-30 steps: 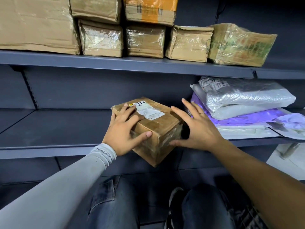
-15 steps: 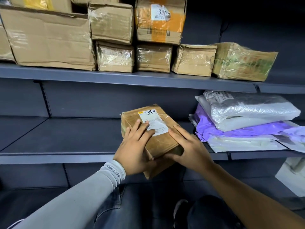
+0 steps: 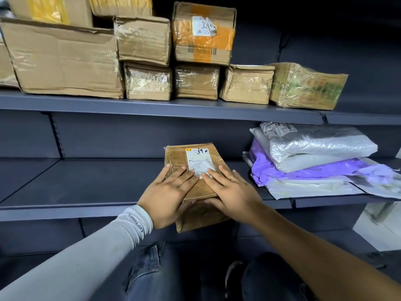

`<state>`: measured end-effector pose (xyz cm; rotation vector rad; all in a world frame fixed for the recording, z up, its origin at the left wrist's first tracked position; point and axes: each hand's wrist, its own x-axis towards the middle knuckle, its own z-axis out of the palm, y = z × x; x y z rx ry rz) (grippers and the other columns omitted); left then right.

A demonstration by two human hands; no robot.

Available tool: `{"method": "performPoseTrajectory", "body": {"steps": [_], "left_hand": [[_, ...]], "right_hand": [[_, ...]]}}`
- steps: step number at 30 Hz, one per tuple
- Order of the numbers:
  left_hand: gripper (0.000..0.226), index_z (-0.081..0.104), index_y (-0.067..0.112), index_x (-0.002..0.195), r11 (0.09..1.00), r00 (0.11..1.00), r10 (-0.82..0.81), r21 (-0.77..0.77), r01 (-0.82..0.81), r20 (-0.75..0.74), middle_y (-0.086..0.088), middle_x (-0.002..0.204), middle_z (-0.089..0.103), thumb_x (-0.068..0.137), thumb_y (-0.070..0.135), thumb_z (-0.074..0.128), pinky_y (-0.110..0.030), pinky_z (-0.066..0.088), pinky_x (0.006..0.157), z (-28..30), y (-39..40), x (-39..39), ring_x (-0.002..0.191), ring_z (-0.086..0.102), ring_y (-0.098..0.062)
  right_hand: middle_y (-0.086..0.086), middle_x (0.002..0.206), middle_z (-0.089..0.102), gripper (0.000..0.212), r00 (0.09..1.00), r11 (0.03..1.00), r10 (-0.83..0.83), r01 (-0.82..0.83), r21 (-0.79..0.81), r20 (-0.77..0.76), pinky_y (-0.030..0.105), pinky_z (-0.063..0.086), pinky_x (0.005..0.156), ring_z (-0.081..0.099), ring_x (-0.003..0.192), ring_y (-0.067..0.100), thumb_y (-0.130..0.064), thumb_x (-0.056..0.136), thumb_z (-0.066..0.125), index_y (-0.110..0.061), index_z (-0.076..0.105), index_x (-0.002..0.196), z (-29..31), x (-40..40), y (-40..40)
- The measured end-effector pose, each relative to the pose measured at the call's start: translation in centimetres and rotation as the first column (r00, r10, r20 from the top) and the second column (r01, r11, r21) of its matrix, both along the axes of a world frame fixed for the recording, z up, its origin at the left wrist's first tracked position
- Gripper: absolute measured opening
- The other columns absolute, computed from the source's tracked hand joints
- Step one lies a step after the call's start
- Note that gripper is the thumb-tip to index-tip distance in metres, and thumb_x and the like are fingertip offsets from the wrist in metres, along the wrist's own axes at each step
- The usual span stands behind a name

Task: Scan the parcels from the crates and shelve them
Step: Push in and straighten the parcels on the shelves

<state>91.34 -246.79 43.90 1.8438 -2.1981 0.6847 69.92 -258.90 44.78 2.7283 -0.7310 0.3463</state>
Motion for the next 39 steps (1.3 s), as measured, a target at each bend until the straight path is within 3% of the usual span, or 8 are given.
{"method": "performPoseTrajectory", "body": {"steps": [3, 9, 13, 19, 27, 32, 37, 39], "left_hand": [[0.066, 0.053, 0.015, 0.152, 0.997, 0.995, 0.004, -0.073, 0.004, 0.1, -0.005, 0.149, 0.059, 0.101, 0.053, 0.034, -0.054, 0.013, 0.123, 0.1, 0.6, -0.3, 0.143, 0.051, -0.026], [0.067, 0.05, 0.014, 0.153, 0.991, 0.989, -0.048, -0.119, 0.065, 0.143, -0.006, 0.151, 0.057, 0.1, 0.051, 0.035, -0.056, 0.015, 0.122, 3.1, 0.7, -2.4, 0.144, 0.049, -0.026], [0.068, 0.043, 0.017, 0.158, 0.987, 0.989, -0.105, -0.111, 0.117, 0.108, -0.003, 0.156, 0.052, 0.104, 0.057, 0.031, -0.053, 0.007, 0.126, 5.5, 0.0, -4.4, 0.149, 0.042, -0.022], [0.077, 0.028, 0.027, 0.164, 0.972, 0.973, -0.232, -0.038, 0.232, 0.001, 0.005, 0.166, 0.037, 0.099, 0.066, 0.014, -0.036, -0.012, 0.126, 9.0, 0.0, -7.0, 0.157, 0.023, -0.013], [0.073, 0.036, 0.031, 0.161, 0.951, 0.95, -0.304, -0.079, 0.299, -0.068, 0.012, 0.161, 0.043, 0.099, 0.066, 0.018, -0.036, -0.005, 0.129, 14.1, 4.1, -9.1, 0.154, 0.028, -0.007], [0.067, 0.041, 0.027, 0.159, 0.933, 0.942, -0.336, -0.146, 0.329, -0.025, 0.008, 0.159, 0.047, 0.103, 0.061, 0.026, -0.046, 0.01, 0.13, 16.7, 7.0, -10.6, 0.151, 0.036, -0.013], [0.066, 0.037, 0.026, 0.161, 0.927, 0.948, -0.316, -0.199, 0.316, 0.036, 0.007, 0.161, 0.045, 0.104, 0.059, 0.026, -0.045, 0.005, 0.13, 20.2, 6.9, -11.3, 0.152, 0.035, -0.014], [0.066, 0.035, 0.026, 0.161, 0.924, 0.953, -0.297, -0.231, 0.304, 0.066, 0.007, 0.161, 0.045, 0.104, 0.058, 0.026, -0.045, 0.004, 0.129, 21.9, 6.1, -11.4, 0.153, 0.034, -0.015]], "right_hand": [[0.005, 0.14, 0.067, 0.069, 0.999, 0.997, -0.032, 0.032, -0.07, 0.006, 0.054, 0.053, 0.103, 0.062, 0.13, 0.033, -0.06, 0.094, 0.037, -0.017, 0.065, 0.139, -0.2, -0.7, 0.8], [0.006, 0.143, 0.064, 0.068, 0.995, 0.984, -0.079, 0.087, -0.158, 0.055, 0.053, 0.052, 0.107, 0.058, 0.135, 0.033, -0.059, 0.097, 0.037, -0.015, 0.063, 0.142, 2.6, -4.0, 2.5], [0.005, 0.144, 0.064, 0.07, 0.984, 0.978, -0.171, 0.175, -0.117, 0.041, 0.054, 0.052, 0.107, 0.06, 0.133, 0.035, -0.061, 0.096, 0.034, -0.017, 0.062, 0.142, 6.1, -6.5, 3.7], [-0.005, 0.171, 0.024, 0.07, 0.951, 0.951, -0.309, 0.309, -0.011, -0.015, 0.038, 0.017, 0.127, 0.018, 0.159, 0.024, -0.062, 0.104, 0.036, -0.029, 0.023, 0.165, 10.8, -10.1, 7.7], [-0.01, 0.172, 0.018, 0.071, 0.924, 0.924, -0.382, 0.382, 0.001, -0.025, 0.033, 0.02, 0.125, 0.012, 0.16, 0.018, -0.065, 0.102, 0.029, -0.035, 0.017, 0.165, 16.8, -12.0, 13.6], [-0.012, 0.171, 0.02, 0.082, 0.913, 0.912, -0.408, 0.408, -0.037, 0.002, 0.034, 0.021, 0.125, 0.011, 0.16, 0.017, -0.07, 0.089, 0.014, -0.038, 0.018, 0.164, 19.3, -13.5, 17.4], [-0.012, 0.172, 0.016, 0.09, 0.917, 0.912, -0.395, 0.398, -0.1, 0.049, 0.032, 0.014, 0.126, 0.01, 0.16, 0.018, -0.073, 0.083, 0.007, -0.036, 0.013, 0.165, 22.3, -14.2, 17.1], [-0.011, 0.172, 0.02, 0.085, 0.921, 0.914, -0.374, 0.386, -0.125, 0.107, 0.035, 0.016, 0.126, 0.014, 0.16, 0.02, -0.071, 0.088, 0.014, -0.035, 0.017, 0.165, 23.5, -14.4, 16.2]]}}
